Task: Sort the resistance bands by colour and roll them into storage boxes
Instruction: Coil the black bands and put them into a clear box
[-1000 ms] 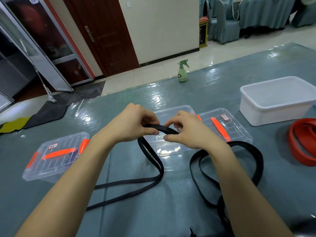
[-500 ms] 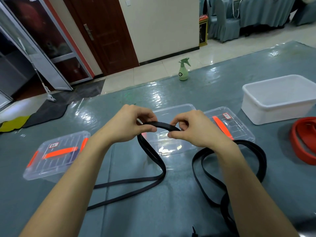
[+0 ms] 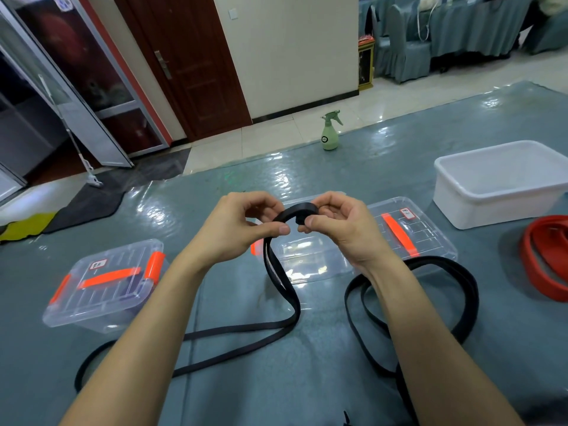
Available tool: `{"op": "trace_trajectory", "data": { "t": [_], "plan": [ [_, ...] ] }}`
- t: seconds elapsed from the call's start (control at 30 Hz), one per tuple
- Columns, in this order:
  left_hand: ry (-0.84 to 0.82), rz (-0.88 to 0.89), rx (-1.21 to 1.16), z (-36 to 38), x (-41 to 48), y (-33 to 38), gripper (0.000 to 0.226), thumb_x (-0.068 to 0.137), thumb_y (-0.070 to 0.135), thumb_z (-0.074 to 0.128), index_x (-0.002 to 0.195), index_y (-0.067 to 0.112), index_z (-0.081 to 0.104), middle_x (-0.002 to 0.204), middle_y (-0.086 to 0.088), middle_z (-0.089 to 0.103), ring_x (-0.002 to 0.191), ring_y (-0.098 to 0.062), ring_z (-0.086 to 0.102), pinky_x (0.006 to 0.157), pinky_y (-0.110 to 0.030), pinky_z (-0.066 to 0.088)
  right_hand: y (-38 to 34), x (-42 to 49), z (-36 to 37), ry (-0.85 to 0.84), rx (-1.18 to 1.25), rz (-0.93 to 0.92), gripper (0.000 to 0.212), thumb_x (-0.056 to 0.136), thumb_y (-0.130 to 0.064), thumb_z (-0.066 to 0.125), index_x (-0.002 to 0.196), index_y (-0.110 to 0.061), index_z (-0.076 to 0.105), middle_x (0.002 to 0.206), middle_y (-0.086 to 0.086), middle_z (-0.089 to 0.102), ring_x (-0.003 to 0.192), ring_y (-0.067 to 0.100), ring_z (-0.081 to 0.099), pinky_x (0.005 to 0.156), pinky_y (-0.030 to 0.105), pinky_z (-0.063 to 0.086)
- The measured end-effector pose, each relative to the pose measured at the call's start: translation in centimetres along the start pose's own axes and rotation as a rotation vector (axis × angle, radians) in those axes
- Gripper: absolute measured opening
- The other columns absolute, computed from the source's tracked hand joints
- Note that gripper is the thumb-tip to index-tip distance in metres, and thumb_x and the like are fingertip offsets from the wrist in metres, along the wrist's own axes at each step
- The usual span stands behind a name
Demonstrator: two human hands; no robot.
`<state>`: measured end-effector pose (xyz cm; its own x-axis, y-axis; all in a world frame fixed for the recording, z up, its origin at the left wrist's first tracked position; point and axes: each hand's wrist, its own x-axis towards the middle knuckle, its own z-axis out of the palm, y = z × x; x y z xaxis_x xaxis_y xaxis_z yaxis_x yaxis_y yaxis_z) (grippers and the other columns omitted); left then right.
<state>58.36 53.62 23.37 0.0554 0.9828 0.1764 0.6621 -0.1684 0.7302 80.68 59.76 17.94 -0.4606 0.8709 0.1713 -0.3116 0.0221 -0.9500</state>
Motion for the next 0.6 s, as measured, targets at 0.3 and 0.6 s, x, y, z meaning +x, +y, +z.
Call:
{"op": "trace_trajectory", "data": {
  "t": [0.3,0.6],
  "plan": [
    [0.106,0.014,-0.251,1.0,-0.7,0.1,0.022,0.083,0.019,0.094,0.102,0.025,0.086,0.095,-0.005,0.085,0.092,-0.024,0.083,0.092,-0.035,0.065,1.9,-0.2,0.7,-0.055,0.197,0.040,0.032,0.086,-0.009,0.086,0.113,0.000,0.072,0.105,0.024,0.077,0.097,0.032,0.073,0.087,0.033,0.057],
    [0.135,0.001,-0.145,1.1,-0.9,1.0,0.027,0.079,0.017,0.098,0.103,0.023,0.087,0.094,0.000,0.085,0.090,-0.017,0.080,0.088,-0.031,0.065,3.2,-0.9,0.9,0.013,0.122,-0.023,0.023,0.085,-0.022,0.087,0.104,-0.017,0.074,0.104,0.008,0.082,0.093,0.017,0.076,0.086,0.027,0.056]
  ]
}}
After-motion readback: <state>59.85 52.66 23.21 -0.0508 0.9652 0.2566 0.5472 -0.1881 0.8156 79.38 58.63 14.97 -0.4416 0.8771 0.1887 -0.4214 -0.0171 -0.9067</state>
